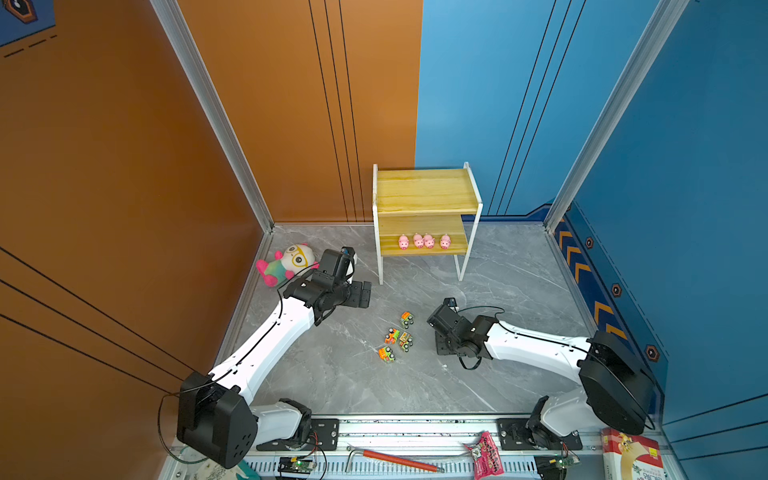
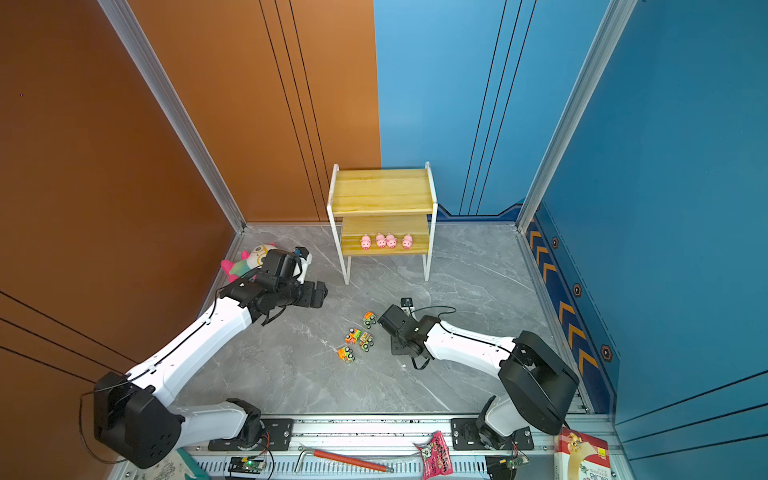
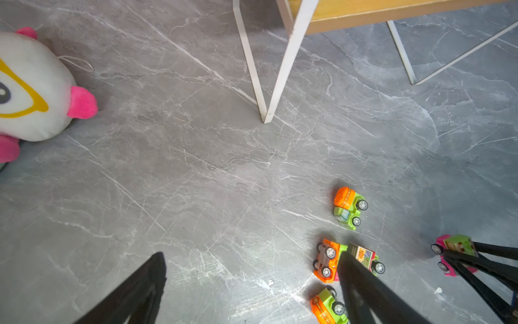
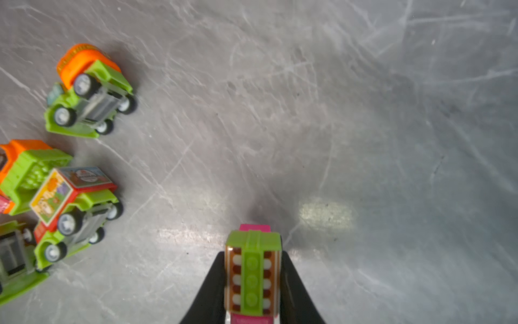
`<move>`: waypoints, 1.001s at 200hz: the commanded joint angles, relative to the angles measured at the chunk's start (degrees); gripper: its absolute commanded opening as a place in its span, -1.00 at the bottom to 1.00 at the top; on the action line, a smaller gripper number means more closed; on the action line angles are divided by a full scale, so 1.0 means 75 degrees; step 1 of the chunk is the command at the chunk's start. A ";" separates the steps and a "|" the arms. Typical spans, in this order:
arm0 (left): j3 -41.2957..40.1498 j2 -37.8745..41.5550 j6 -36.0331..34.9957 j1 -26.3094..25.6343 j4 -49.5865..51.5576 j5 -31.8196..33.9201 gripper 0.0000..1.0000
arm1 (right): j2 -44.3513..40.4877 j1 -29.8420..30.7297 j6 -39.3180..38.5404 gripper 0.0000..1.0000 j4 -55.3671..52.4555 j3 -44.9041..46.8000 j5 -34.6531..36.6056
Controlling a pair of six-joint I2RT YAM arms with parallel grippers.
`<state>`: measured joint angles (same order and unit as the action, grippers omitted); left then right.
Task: Organize plastic toys on shelves
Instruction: Move the plastic toy to the center of the table.
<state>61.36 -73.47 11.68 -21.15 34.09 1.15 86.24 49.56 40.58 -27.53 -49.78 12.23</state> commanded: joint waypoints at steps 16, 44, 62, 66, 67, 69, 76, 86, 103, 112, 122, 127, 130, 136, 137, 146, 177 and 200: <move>-0.0138 0.0059 -0.0061 0.0275 -0.0207 -0.0474 0.92 | 0.0633 -0.0488 -0.1623 -0.48 0.0308 -0.0790 -0.0282; -0.0175 0.0101 -0.0052 0.0414 -0.0253 -0.0575 0.92 | 0.1225 -0.1042 -0.2237 -0.47 0.0718 -0.1266 -0.0771; -0.0201 0.0117 -0.0046 0.0466 -0.0315 -0.0653 0.92 | 0.1596 -0.1191 -0.2622 -0.47 0.0948 -0.1565 -0.1080; -0.0212 0.0117 -0.0038 0.0476 -0.0324 -0.0668 0.92 | 0.1675 -0.1194 -0.2711 -0.47 0.0977 -0.1631 -0.1138; -0.0213 0.0111 -0.0042 0.0488 -0.0325 -0.0680 0.92 | 0.1692 -0.1194 -0.2730 -0.47 0.0982 -0.1645 -0.1162; -0.0213 0.0112 -0.0045 0.0488 -0.0323 -0.0686 0.92 | 0.1737 -0.1194 -0.2769 -0.46 0.1003 -0.1671 -0.1185; -0.0213 0.0099 -0.0046 0.0509 -0.0345 -0.0706 0.92 | 0.1862 -0.1191 -0.2927 -0.46 0.1049 -0.1767 -0.1300; -0.0213 0.0080 -0.0041 0.0582 -0.0349 -0.0710 0.92 | 0.1983 -0.1448 -0.3124 -0.47 0.1087 -0.1886 -0.1343; -0.0225 0.0057 -0.0023 0.0697 -0.0370 -0.0777 0.92 | 0.2135 -0.1530 -0.3372 -0.46 0.1221 -0.1961 -0.1492; -0.0229 0.0058 -0.0003 0.0750 -0.0402 -0.0825 0.92 | 0.2182 -0.1573 -0.3453 -0.45 0.1280 -0.1970 -0.1504; -0.0233 0.0039 0.0012 0.0801 -0.0419 -0.0867 0.92 | 0.2197 -0.1609 -0.3570 -0.44 0.1344 -0.1958 -0.1551; -0.0225 0.0033 0.0013 0.0827 -0.0420 -0.0902 0.92 | 0.2198 -0.1616 -0.3621 -0.43 0.1396 -0.1926 -0.1560; -0.0225 0.0021 0.0018 0.0833 -0.0420 -0.0912 0.92 | 0.2186 -0.1620 -0.3646 -0.42 0.1432 -0.1917 -0.1556; -0.0225 0.0002 0.0024 0.0856 -0.0432 -0.0935 0.92 | 0.2189 -0.1641 -0.3699 -0.39 0.1474 -0.1902 -0.1540; -0.0225 0.0001 0.0024 0.0859 -0.0432 -0.0936 0.92 | 0.2189 -0.1640 -0.3705 -0.39 0.1482 -0.1898 -0.1538; -0.0225 -0.0016 0.0039 0.0885 -0.0431 -0.0969 0.92 | 0.2212 -0.1661 -0.3772 -0.35 0.1518 -0.1880 -0.1520; -0.0225 -0.0036 0.0059 0.0962 -0.0466 -0.1031 0.92 | 0.2135 -0.1714 -0.3850 -0.19 0.1635 -0.1793 -0.1480; -0.0236 -0.0039 0.0065 0.0982 -0.0478 -0.1059 0.92 | 0.1844 -0.1698 -0.3728 -0.08 0.2084 -0.1441 -0.1438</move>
<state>60.36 -73.52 11.79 -14.44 31.03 -5.26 102.32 37.06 12.95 -15.29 -62.87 1.45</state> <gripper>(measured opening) 0.959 0.442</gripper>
